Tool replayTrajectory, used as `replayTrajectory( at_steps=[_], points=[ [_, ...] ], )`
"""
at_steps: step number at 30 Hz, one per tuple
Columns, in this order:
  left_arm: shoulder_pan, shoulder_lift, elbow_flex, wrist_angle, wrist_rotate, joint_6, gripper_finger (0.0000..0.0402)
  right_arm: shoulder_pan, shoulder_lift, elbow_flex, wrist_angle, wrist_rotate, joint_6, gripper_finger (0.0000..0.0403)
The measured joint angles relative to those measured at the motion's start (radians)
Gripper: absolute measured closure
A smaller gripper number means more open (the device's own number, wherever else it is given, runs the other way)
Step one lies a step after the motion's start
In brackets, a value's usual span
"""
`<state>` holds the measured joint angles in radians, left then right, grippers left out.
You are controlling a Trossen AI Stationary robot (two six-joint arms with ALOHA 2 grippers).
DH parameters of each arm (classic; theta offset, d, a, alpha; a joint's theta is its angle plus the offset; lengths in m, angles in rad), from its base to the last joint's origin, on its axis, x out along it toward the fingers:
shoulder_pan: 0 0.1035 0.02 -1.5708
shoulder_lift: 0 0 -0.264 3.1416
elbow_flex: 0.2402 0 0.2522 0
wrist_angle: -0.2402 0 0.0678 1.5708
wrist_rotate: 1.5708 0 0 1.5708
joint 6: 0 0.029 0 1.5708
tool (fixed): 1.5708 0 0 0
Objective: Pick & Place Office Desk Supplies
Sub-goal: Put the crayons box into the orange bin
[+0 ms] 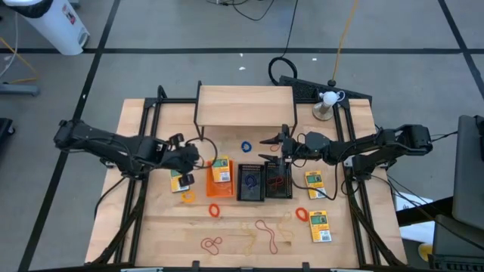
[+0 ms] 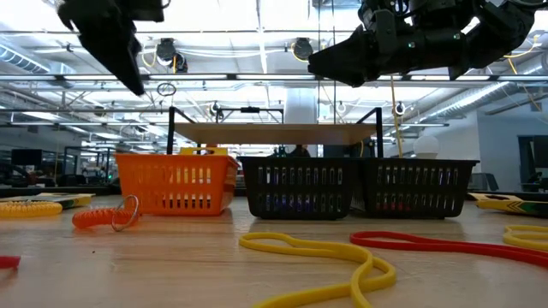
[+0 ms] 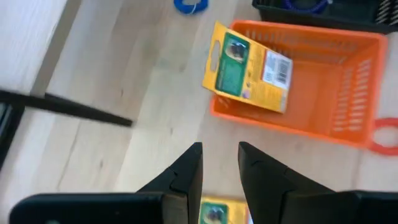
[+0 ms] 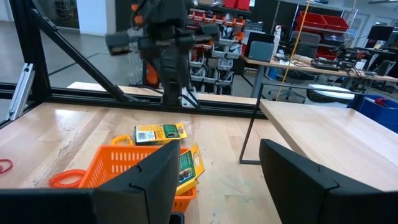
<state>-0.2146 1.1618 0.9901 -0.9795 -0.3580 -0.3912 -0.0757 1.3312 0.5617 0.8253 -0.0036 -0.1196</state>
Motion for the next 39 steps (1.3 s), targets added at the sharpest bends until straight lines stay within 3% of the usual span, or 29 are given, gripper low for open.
replayTrajectory(
  at_steps=[6, 9, 14, 20, 27, 33, 39],
  points=[
    [-0.099, 0.0, 0.003, -0.062, 0.112, -0.147, 0.0298, 0.027, 0.0, 0.0, -0.004, -0.001, -0.025, 0.0193],
    [-0.176, 0.003, -0.019, -0.056, 0.121, -0.209, 0.0298, 0.053, 0.0, 0.0, -0.006, -0.001, -0.062, 0.0193],
    [-0.305, 0.005, -0.07, 0.135, 0.02, -0.225, 0.0298, 0.104, 0.0, 0.0, -0.009, 0.0, -0.08, 0.0193],
    [-0.414, 0.005, -0.151, 0.462, -0.189, -0.077, 0.0298, 0.177, 0.0, 0.0, -0.045, 0.053, 0.006, 0.0193],
    [-0.402, 0.006, -0.226, 0.651, -0.22, 0.121, 0.0298, 0.272, -0.032, 0.0, -0.139, 0.346, 0.017, 0.0193],
    [-0.335, 0.006, -0.228, 0.7, -0.22, 0.286, 0.0298, 0.287, -0.069, 0.0, -0.18, 0.381, 0.088, 0.0193],
    [-0.245, 0.006, -0.228, 0.677, -0.219, 0.261, 0.0298, 0.329, -0.162, 0.0, -0.449, 0.581, 0.164, 0.0193]
  ],
)
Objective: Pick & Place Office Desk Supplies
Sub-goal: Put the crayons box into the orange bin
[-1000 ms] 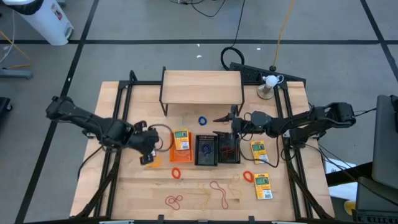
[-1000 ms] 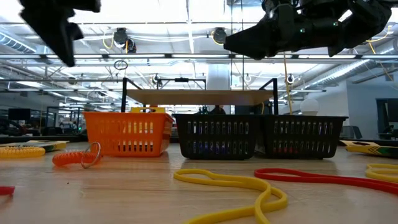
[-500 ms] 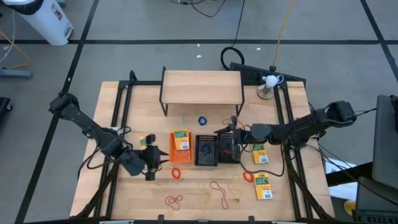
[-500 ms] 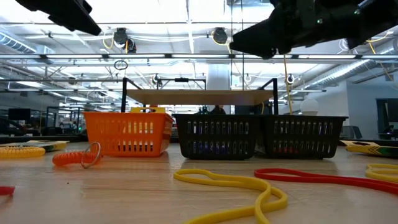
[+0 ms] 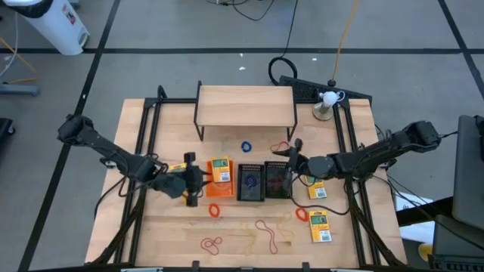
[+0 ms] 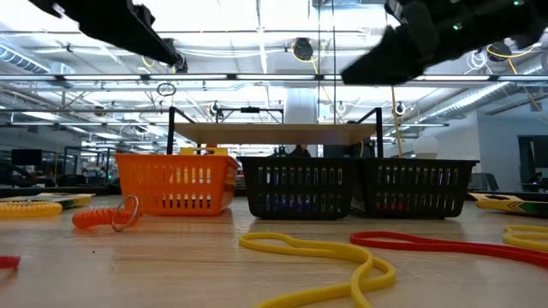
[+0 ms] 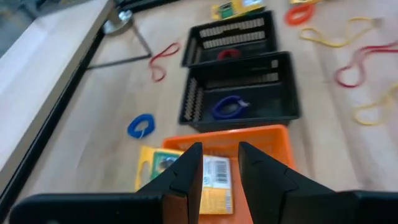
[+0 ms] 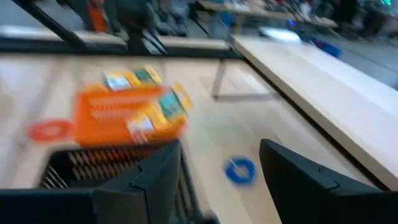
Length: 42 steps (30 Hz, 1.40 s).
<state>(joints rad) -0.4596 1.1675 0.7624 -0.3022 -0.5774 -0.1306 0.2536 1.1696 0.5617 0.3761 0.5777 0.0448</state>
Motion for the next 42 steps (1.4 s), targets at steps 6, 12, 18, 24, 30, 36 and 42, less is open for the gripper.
replayTrajectory(
  at_steps=[6, 12, 18, 24, 30, 36, 42],
  points=[
    [0.051, 0.0, 0.0, -0.026, 0.058, -0.067, 0.0298, 0.046, -0.13, 0.0, -0.156, 0.03, 0.075, 0.0193],
    [0.068, 0.0, 0.0, -0.026, 0.088, -0.101, 0.0298, 0.114, -0.183, 0.0, -0.212, 0.099, 0.064, 0.0193],
    [0.068, 0.0, 0.0, -0.026, 0.089, -0.101, 0.0298, 0.166, -0.196, 0.0, -0.285, 0.191, 0.08, 0.0193],
    [0.068, 0.0, 0.0, -0.026, 0.089, -0.128, 0.0298, 0.181, -0.216, 0.0, -0.332, 0.212, 0.101, 0.0193],
    [0.068, 0.0, 0.0, -0.026, 0.089, -0.161, 0.0298, 0.178, -0.301, 0.0, -0.535, 0.319, 0.178, 0.0193],
    [0.068, 0.0, 0.0, -0.026, 0.089, -0.156, 0.0298, 0.136, -0.442, 0.0, -0.906, 0.244, 0.568, 0.0193],
    [0.068, 0.0, 0.0, -0.023, 0.089, -0.161, 0.0298, 0.082, -0.47, 0.0, -1.037, 0.087, 0.705, 0.0196]
  ],
)
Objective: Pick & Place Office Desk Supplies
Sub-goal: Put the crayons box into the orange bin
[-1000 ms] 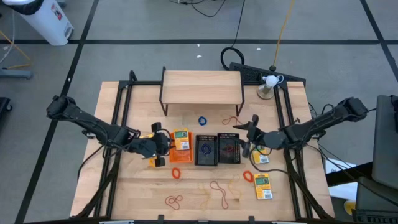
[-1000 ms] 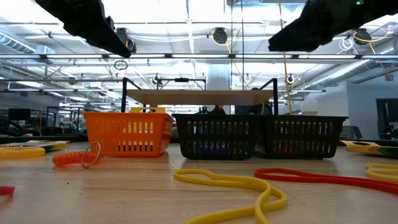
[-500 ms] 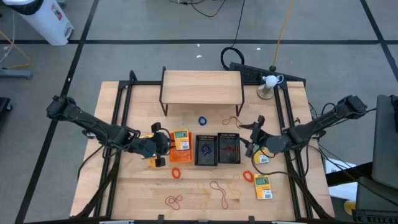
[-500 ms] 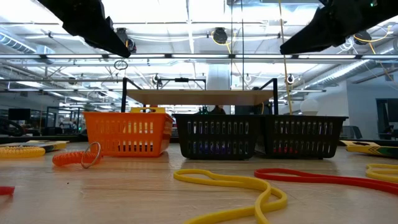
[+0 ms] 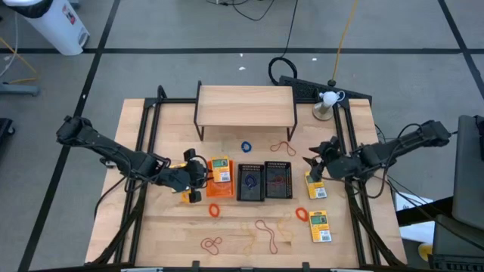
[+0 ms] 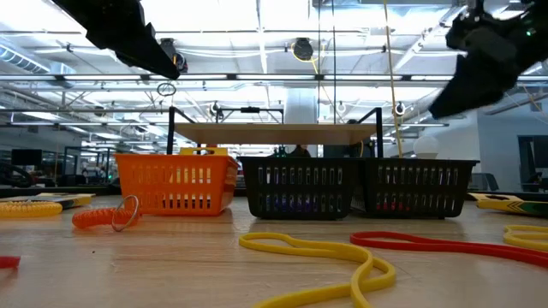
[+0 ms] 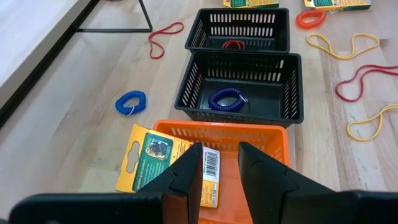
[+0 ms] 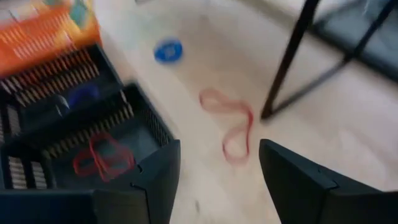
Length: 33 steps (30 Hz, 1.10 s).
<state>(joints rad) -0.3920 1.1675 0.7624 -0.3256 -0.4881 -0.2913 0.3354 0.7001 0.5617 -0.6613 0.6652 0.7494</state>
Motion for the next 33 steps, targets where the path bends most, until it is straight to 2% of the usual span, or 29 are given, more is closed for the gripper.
replayTrajectory(
  at_steps=[5, 10, 17, 24, 29, 33],
  points=[
    [0.0, 0.0, 0.0, 0.002, 0.0, -0.004, 0.0298, -0.074, 0.013, 0.0, -0.181, -0.213, 0.13, 0.0222],
    [0.0, 0.0, 0.0, 0.003, 0.0, -0.007, 0.0298, -0.118, 0.026, 0.0, -0.238, -0.318, 0.125, 0.0253],
    [0.0, 0.0, 0.0, 0.003, 0.012, -0.064, 0.0298, -0.144, 0.031, 0.0, -0.22, -0.358, 0.07, 0.0267],
    [0.0, 0.0, 0.0, 0.003, 0.117, -0.071, 0.0298, -0.149, 0.063, -0.03, -0.155, -0.409, 0.01, 0.0245],
    [0.0, 0.0, 0.0, 0.006, 0.123, -0.074, 0.0298, -0.149, 0.101, -0.088, -0.039, -0.462, -0.044, 0.023],
    [0.0, 0.0, 0.0, 0.005, 0.124, -0.081, 0.0298, -0.149, 0.14, -0.127, -0.037, -0.485, -0.057, 0.0227]
  ],
)
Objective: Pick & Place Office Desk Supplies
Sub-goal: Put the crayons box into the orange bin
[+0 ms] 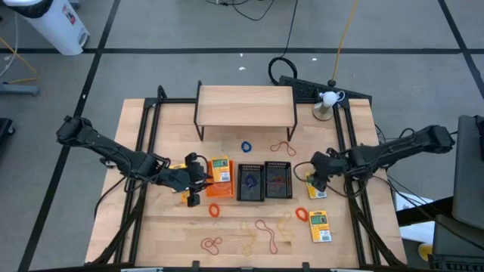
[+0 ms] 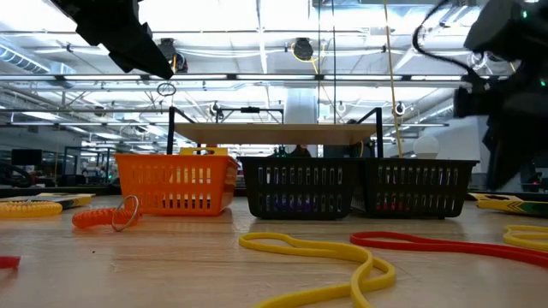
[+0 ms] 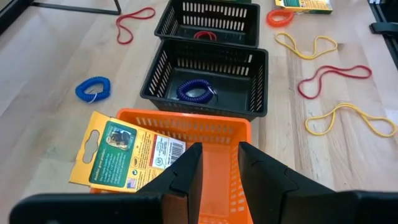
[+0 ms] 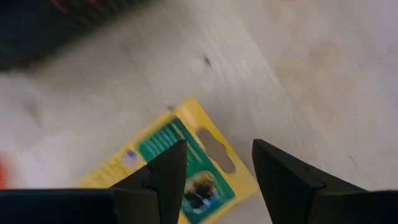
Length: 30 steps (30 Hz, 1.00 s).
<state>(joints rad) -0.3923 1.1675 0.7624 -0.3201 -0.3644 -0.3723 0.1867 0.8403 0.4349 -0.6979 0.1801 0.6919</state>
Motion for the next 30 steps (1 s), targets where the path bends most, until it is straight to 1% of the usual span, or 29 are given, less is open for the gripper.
replayTrajectory(
  at_steps=[7, 20, 26, 30],
  points=[
    [0.0, 0.0, 0.0, 0.0, 0.001, 0.0, 0.0298, 0.0, 0.032, -0.019, 0.014, 0.0, -0.008, 0.023],
    [0.0, 0.0, 0.0, 0.001, 0.001, 0.001, 0.0298, 0.0, 0.032, -0.019, 0.078, -0.003, -0.117, 0.0233],
    [0.0, 0.0, 0.0, 0.001, 0.0, -0.024, 0.0298, 0.0, 0.032, -0.019, 0.133, -0.051, -0.192, 0.023],
    [0.0, 0.0, 0.0, 0.001, 0.0, -0.03, 0.0298, 0.0, 0.032, -0.019, 0.132, -0.077, -0.182, 0.0232]
  ],
)
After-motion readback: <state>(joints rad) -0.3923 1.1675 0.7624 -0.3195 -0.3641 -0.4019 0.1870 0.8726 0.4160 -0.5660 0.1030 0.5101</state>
